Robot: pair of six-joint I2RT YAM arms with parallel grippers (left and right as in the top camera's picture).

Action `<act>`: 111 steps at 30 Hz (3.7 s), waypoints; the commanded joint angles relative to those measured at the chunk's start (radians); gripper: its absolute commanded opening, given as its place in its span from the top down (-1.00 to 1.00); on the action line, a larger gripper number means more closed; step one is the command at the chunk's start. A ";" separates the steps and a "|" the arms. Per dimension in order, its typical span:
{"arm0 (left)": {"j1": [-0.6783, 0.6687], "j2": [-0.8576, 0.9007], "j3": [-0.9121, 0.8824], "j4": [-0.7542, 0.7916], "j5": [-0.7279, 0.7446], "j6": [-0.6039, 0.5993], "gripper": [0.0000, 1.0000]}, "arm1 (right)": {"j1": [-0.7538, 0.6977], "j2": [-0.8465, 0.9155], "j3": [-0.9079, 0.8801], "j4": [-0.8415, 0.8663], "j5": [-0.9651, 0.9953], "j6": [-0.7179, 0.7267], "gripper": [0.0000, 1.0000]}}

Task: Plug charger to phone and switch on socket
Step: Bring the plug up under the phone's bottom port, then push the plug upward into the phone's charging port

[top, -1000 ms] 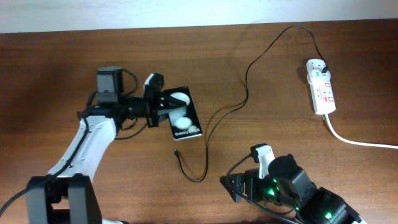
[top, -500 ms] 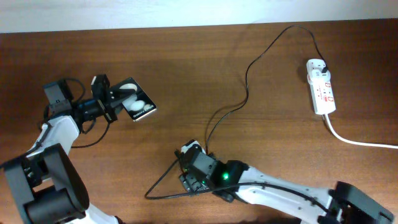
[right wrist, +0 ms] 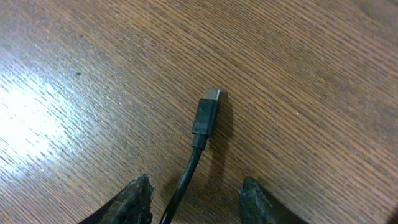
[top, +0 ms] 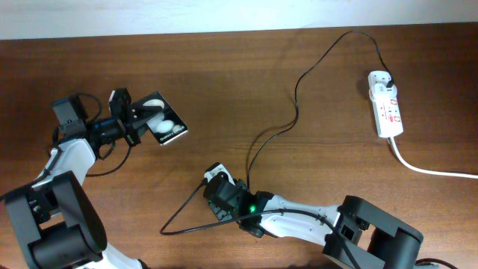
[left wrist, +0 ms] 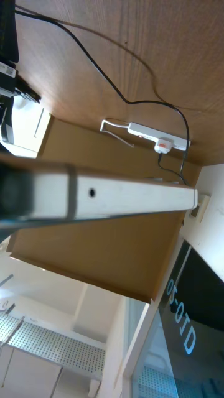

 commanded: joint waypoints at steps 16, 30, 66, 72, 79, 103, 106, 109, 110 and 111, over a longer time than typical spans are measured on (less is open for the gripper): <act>-0.235 0.004 0.013 0.159 0.026 0.156 1.00 | 0.003 -1.131 0.008 -0.757 0.021 0.481 0.92; -0.463 0.004 0.013 0.686 -0.142 -0.210 1.00 | 0.002 -0.739 -0.214 -0.118 0.065 0.469 0.92; -0.424 0.004 0.013 0.584 -0.060 -0.206 1.00 | 0.042 -0.731 -0.011 -0.309 0.262 0.487 0.92; -0.424 0.004 0.013 0.584 -0.056 -0.225 1.00 | 0.040 -0.731 -0.011 -0.308 0.262 0.534 0.92; -0.424 0.004 0.013 0.584 -0.042 -0.229 1.00 | 0.040 -0.731 -0.011 -0.308 0.254 0.558 0.92; -0.425 0.004 0.013 0.584 -0.049 -0.250 1.00 | 0.040 -0.677 -0.011 -0.278 0.232 0.558 0.92; -0.419 0.004 0.013 0.586 -0.054 -0.158 1.00 | 0.040 -0.679 -0.011 -0.282 0.231 0.557 0.92; -0.389 0.004 0.013 0.593 -0.057 -0.153 1.00 | 0.041 -0.699 -0.011 -0.282 0.228 0.557 0.92; -0.387 0.004 0.013 0.593 -0.057 -0.146 1.00 | 0.041 -0.703 -0.011 -0.282 0.229 0.557 0.92; -0.388 0.004 0.013 0.592 -0.057 -0.146 1.00 | 0.041 -0.703 -0.011 -0.283 0.228 0.557 0.92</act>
